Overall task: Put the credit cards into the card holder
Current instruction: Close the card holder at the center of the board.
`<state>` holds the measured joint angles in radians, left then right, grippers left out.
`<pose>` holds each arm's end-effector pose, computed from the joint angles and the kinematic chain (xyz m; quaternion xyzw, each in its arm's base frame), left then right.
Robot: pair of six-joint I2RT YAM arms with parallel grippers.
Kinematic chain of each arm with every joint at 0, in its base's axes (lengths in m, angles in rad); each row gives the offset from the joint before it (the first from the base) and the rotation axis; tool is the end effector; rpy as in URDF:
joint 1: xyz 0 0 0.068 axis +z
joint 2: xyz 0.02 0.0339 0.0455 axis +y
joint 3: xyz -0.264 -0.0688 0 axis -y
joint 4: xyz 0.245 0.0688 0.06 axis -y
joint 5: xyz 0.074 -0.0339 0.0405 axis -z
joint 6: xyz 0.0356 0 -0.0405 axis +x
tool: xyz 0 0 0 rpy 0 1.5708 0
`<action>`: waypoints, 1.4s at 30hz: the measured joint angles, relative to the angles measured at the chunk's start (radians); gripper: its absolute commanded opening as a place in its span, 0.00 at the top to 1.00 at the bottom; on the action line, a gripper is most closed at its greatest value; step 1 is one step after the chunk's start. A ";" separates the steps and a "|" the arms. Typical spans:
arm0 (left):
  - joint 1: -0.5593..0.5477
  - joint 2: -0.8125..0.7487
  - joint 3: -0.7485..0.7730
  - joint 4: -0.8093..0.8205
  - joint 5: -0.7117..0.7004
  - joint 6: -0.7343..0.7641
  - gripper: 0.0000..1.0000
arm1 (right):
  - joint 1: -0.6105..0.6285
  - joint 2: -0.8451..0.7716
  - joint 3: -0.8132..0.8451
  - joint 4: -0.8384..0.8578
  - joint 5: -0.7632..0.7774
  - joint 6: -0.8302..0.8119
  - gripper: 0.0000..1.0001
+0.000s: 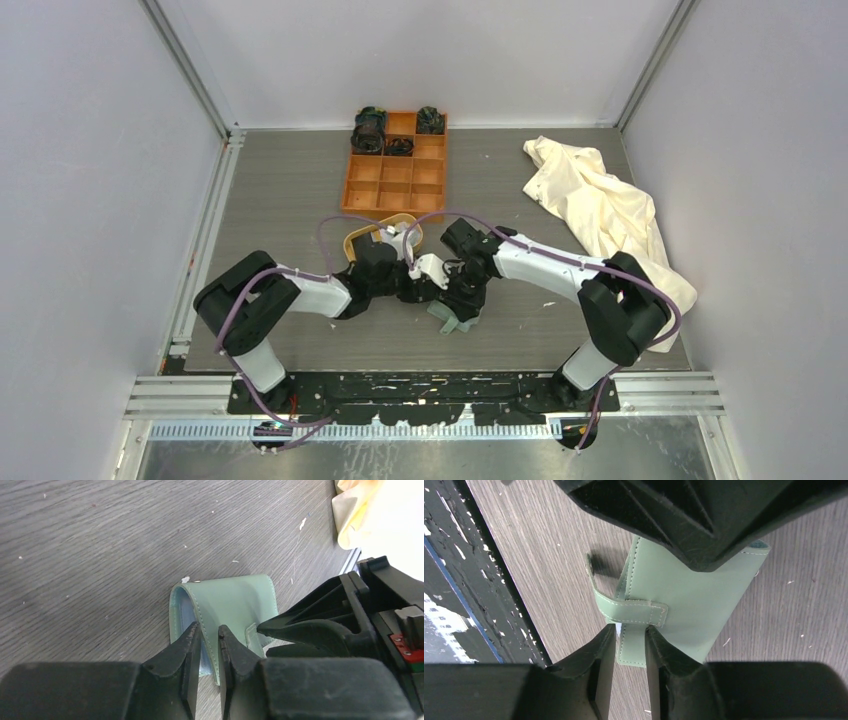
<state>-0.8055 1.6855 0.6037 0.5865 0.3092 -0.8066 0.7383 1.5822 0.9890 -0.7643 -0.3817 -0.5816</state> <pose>0.2092 -0.2334 0.1364 0.0784 0.8487 -0.4567 0.2550 0.1999 0.1998 0.1857 -0.6145 0.7589 0.1962 0.0894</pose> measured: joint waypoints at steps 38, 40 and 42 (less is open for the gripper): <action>-0.009 0.019 -0.092 0.119 -0.053 -0.158 0.85 | 0.145 -0.297 -0.346 0.288 0.256 -0.287 0.10; -0.010 0.019 -0.092 0.120 -0.055 -0.161 0.85 | 0.145 -0.296 -0.349 0.296 0.257 -0.306 0.11; -0.010 0.019 -0.093 0.120 -0.055 -0.164 0.85 | 0.144 -0.288 -0.352 0.315 0.267 -0.319 0.14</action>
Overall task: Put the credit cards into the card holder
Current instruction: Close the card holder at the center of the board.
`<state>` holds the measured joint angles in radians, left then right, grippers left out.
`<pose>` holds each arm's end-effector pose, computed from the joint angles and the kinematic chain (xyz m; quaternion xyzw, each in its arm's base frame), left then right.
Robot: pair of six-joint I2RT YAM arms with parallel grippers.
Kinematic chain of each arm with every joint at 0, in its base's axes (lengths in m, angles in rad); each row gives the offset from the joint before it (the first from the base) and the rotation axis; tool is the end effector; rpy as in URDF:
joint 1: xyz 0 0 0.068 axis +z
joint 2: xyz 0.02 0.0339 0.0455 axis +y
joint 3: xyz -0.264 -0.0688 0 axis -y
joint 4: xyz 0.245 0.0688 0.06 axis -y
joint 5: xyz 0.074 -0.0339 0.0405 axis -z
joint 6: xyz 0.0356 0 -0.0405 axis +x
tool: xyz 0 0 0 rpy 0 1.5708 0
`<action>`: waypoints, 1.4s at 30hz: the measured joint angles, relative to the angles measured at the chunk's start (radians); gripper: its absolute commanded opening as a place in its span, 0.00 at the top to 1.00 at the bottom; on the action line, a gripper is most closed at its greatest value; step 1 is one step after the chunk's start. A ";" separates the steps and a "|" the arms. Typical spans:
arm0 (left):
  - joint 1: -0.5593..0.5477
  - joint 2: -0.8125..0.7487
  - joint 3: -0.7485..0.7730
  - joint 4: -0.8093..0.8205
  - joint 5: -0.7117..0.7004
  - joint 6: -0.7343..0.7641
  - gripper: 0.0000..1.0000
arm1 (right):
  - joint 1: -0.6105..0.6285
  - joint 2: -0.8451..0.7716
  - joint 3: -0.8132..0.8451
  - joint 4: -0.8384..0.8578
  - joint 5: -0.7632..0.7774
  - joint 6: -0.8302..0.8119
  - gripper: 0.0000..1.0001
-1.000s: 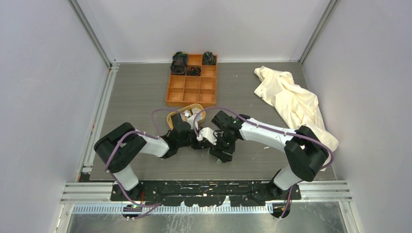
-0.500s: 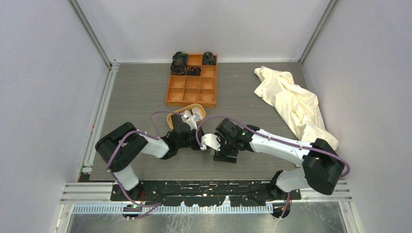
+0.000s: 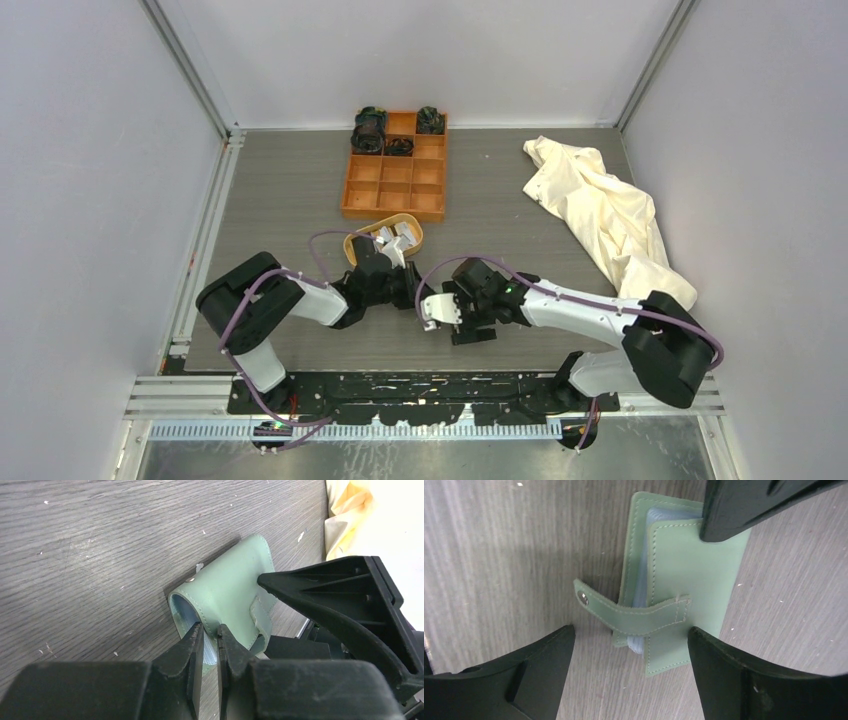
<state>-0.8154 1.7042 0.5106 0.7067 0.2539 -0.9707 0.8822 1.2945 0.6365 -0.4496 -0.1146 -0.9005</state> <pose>0.1971 -0.2223 0.1187 -0.0008 0.8523 -0.4666 0.2363 0.1414 0.1782 0.1673 -0.7642 0.6004 0.0536 0.2297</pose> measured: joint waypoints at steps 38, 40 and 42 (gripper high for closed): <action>-0.016 -0.696 -0.353 -0.016 -0.029 0.674 0.14 | -0.520 0.400 0.473 -0.456 -0.649 0.103 0.81; -0.016 -0.668 -0.350 0.026 -0.002 0.715 0.01 | -0.541 0.480 0.533 -0.554 -0.701 0.059 0.81; -0.016 -0.606 -0.350 0.094 0.018 0.738 0.00 | -0.547 0.529 0.568 -0.624 -0.729 0.016 0.81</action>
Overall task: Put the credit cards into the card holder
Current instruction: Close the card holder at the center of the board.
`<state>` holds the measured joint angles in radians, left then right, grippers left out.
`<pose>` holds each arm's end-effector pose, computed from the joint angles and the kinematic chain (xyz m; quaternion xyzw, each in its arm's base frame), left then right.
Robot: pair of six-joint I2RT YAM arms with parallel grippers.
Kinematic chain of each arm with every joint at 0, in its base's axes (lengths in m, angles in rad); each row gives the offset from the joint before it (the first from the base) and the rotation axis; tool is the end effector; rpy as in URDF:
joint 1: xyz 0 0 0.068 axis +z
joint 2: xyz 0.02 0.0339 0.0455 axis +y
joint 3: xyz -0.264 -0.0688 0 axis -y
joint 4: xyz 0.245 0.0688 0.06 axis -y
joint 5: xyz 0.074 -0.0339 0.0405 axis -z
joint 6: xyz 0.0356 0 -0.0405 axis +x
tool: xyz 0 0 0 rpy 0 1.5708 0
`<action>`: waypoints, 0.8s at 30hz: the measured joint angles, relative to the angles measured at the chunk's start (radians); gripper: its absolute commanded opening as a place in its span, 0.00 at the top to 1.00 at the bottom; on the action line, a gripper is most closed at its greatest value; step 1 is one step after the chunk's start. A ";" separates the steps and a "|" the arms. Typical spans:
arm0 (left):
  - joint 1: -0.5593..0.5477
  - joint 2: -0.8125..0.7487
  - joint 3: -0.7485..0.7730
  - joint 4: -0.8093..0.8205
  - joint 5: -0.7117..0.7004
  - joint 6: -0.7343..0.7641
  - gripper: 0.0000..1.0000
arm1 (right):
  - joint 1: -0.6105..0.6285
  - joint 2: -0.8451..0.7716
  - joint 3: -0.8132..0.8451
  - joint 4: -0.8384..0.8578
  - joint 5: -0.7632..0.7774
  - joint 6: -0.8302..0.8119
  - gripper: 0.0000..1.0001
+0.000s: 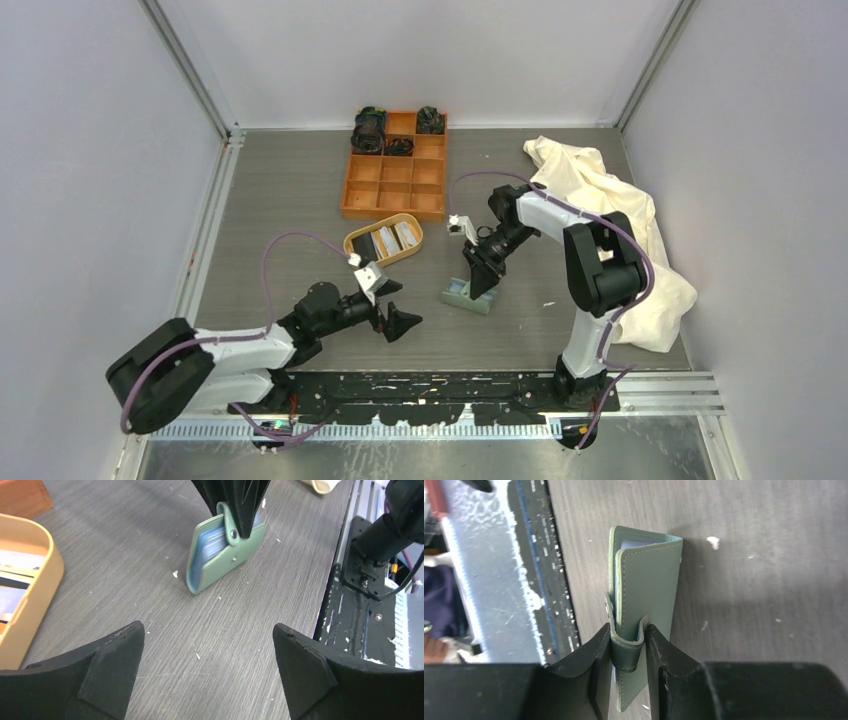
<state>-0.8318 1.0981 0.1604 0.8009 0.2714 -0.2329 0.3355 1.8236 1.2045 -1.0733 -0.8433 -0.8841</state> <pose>0.1279 -0.1546 0.1718 0.3053 0.6874 -0.4183 0.5092 0.2826 0.1267 0.1788 -0.5012 0.7608 0.4083 0.0573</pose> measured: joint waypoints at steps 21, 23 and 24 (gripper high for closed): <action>-0.028 0.637 0.094 0.533 0.200 0.080 0.19 | 0.005 0.119 0.105 -0.243 -0.027 -0.203 0.78; -0.038 0.655 0.099 0.538 0.194 0.097 0.19 | 0.009 0.119 0.105 -0.238 -0.018 -0.206 0.78; -0.041 0.662 0.100 0.541 0.192 0.106 0.19 | 0.012 0.119 0.105 -0.237 -0.014 -0.208 0.78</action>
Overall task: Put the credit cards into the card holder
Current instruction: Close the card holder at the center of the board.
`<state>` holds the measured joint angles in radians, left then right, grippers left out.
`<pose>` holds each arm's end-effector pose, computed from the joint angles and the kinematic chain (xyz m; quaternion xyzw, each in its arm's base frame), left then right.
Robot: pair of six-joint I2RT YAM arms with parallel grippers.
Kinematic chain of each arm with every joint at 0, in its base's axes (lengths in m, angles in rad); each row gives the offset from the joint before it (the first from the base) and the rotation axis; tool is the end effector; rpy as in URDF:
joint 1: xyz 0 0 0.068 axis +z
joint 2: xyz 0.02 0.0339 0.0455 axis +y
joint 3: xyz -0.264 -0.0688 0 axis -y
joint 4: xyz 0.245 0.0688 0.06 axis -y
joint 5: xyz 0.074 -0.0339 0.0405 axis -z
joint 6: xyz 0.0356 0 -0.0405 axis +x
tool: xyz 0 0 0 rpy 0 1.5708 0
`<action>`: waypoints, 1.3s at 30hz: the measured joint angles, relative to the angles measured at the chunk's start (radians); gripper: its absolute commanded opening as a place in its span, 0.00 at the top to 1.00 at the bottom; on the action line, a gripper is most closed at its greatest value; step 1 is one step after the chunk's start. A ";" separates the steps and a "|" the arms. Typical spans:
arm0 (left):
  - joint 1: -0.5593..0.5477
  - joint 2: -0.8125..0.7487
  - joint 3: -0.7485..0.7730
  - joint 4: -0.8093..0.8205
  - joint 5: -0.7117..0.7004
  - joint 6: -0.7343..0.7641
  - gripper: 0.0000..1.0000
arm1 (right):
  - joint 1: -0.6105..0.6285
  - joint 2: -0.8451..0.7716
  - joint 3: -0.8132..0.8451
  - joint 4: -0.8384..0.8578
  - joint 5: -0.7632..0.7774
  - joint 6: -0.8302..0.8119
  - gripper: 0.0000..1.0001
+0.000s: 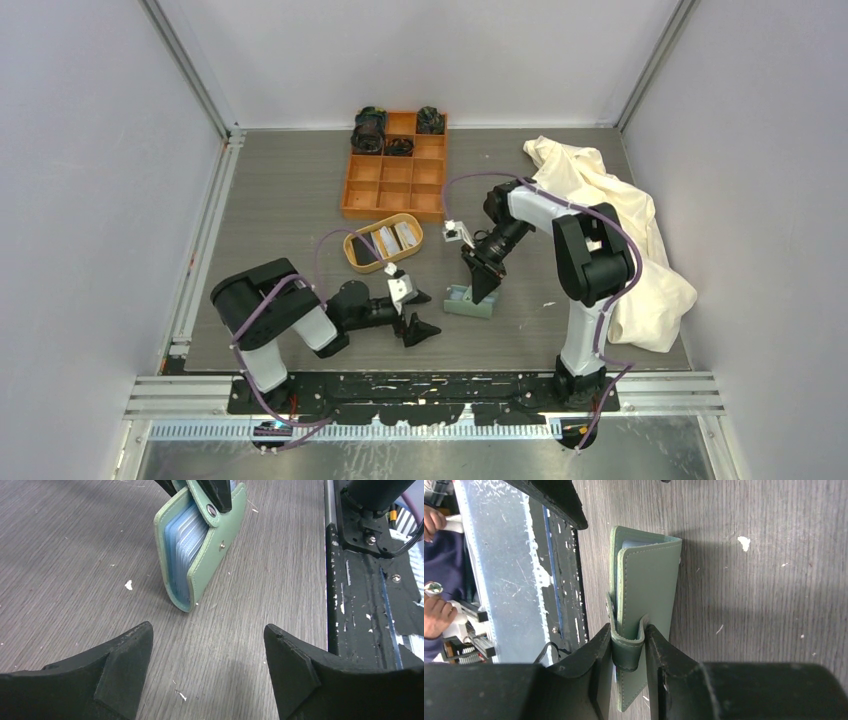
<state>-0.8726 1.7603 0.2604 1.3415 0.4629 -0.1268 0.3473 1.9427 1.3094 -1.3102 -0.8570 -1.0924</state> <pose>0.1495 -0.2028 0.1159 0.4084 0.6354 -0.4558 0.4708 0.2856 0.1320 0.1722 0.5314 -0.7228 -0.4416 0.0083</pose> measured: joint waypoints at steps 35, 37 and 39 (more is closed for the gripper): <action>-0.115 0.134 0.125 0.002 -0.144 0.288 0.39 | 0.127 -0.066 -0.028 0.055 0.095 -0.031 0.74; -0.118 0.138 0.137 0.003 -0.114 0.296 0.53 | 0.129 -0.067 -0.028 0.055 0.097 -0.031 0.72; -0.120 0.139 0.143 0.004 -0.090 0.297 0.68 | 0.129 -0.067 -0.028 0.055 0.097 -0.031 0.71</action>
<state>-0.9928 1.8992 0.4034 1.3457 0.3725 0.1703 0.4763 1.8759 1.2812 -1.2556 -0.7605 -1.1233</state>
